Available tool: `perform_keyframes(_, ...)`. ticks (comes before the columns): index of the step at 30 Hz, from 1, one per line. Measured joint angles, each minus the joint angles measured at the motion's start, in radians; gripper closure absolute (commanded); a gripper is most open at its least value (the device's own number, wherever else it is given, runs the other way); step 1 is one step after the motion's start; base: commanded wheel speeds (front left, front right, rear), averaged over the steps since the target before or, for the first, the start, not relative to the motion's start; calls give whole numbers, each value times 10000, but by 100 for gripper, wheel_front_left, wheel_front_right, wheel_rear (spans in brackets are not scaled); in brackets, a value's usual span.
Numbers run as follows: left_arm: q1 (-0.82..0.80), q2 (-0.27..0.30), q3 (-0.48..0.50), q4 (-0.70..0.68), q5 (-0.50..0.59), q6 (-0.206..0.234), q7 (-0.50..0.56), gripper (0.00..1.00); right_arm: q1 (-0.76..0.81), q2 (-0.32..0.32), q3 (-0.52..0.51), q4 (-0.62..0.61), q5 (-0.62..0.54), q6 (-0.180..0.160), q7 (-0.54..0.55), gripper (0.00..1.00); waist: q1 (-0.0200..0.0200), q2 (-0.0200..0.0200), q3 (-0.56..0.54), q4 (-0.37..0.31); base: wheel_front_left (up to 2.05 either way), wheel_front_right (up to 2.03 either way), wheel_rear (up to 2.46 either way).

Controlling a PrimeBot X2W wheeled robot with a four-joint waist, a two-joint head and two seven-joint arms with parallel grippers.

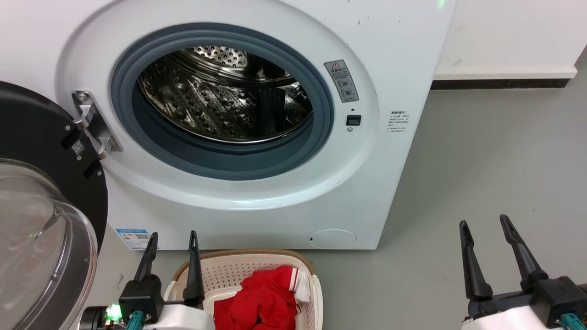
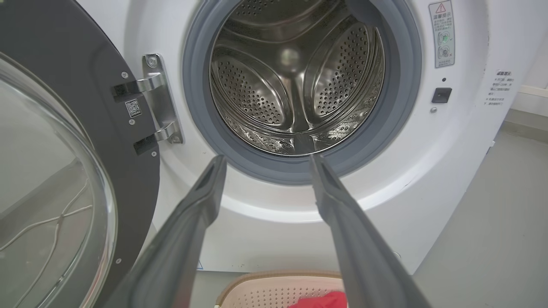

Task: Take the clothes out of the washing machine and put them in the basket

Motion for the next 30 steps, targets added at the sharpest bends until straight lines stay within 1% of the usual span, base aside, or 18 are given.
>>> perform_keyframes(19, 268, -35, 119, 107, 21, 25, 0, 0, 208, 0, 52, 77, 81, 0, 0, 0, 1, 0, -296, -37, 0, 0, 0)
perform_keyframes(20, 276, -35, 127, 109, 25, 36, 0, 100, 208, 0, 52, 77, 86, 0, 0, 100, 0, 0, -297, -41, 0, 0, 0)
perform_keyframes(25, 448, -44, 123, 579, -2, 19, 63, 100, 249, 6, 71, 510, 94, 0, 13, 100, 1, 0, -300, -42, 0, 0, 0)
perform_keyframes(30, 453, -48, 226, 752, -911, -90, 355, 100, 251, -4, 98, 667, 1087, 0, 178, 100, 1, 0, -297, -34, 0, 0, 0)
